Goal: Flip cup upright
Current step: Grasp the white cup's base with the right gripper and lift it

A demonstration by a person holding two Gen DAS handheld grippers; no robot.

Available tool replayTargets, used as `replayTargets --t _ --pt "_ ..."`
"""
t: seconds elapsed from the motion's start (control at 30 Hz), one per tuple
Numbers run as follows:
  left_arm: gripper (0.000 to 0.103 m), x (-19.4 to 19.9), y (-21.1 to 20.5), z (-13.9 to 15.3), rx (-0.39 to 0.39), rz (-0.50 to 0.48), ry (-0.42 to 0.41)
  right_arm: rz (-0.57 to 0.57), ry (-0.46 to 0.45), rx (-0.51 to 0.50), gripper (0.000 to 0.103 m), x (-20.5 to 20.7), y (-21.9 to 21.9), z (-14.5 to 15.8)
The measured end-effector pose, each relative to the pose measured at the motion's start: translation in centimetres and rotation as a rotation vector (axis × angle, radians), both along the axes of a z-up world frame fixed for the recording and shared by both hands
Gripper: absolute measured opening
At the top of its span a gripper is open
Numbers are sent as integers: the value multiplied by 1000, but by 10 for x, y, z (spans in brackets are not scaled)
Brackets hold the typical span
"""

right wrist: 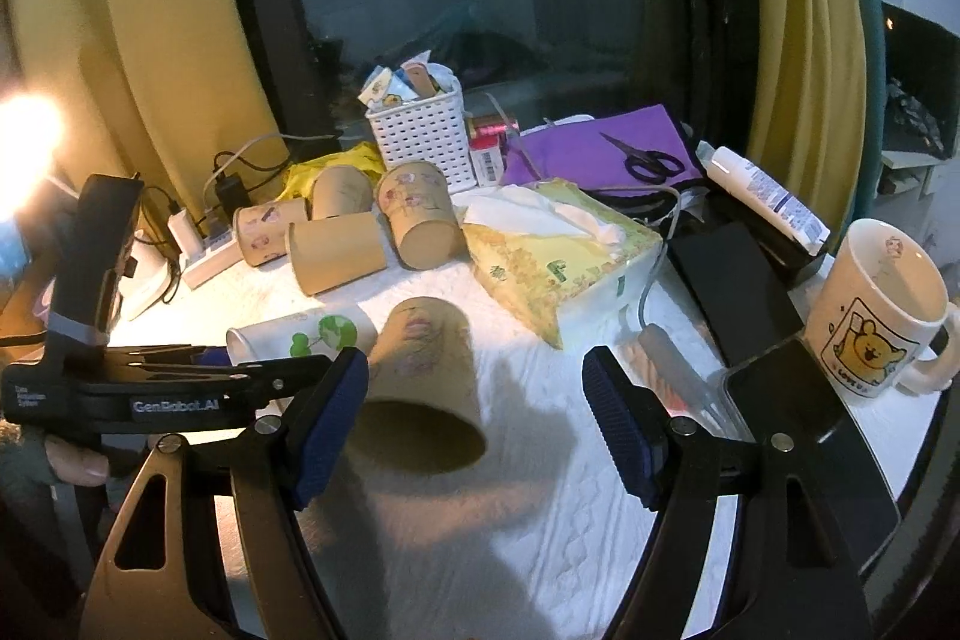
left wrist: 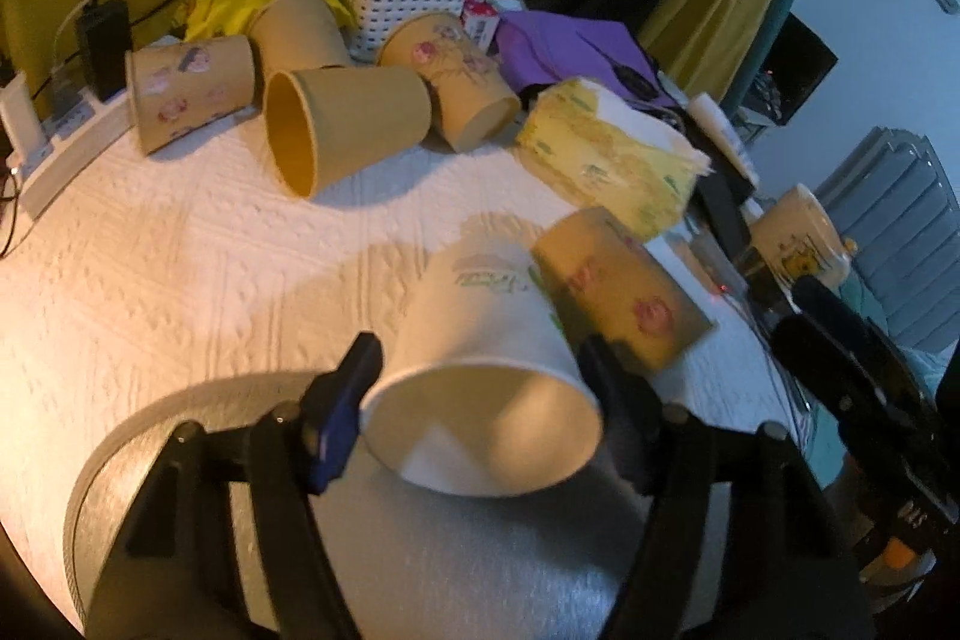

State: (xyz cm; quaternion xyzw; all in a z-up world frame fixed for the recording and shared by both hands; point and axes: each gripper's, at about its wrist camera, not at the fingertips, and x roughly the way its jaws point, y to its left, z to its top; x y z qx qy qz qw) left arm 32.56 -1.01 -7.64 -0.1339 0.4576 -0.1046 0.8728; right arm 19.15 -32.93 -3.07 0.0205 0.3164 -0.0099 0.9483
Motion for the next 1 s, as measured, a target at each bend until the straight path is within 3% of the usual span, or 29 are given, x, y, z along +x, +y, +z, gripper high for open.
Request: replayTargets --t 0.57,0.77,1.0 --pt "67 -119 7 11 -92 -97 -9 21 0 -41 77 -67 49 10" --pt "67 -163 2 10 -128 -166 -12 26 18 -54 77 -90 63 3" --pt "67 -199 -2 4 -116 -246 -27 39 54 -67 77 -111 79 -13"
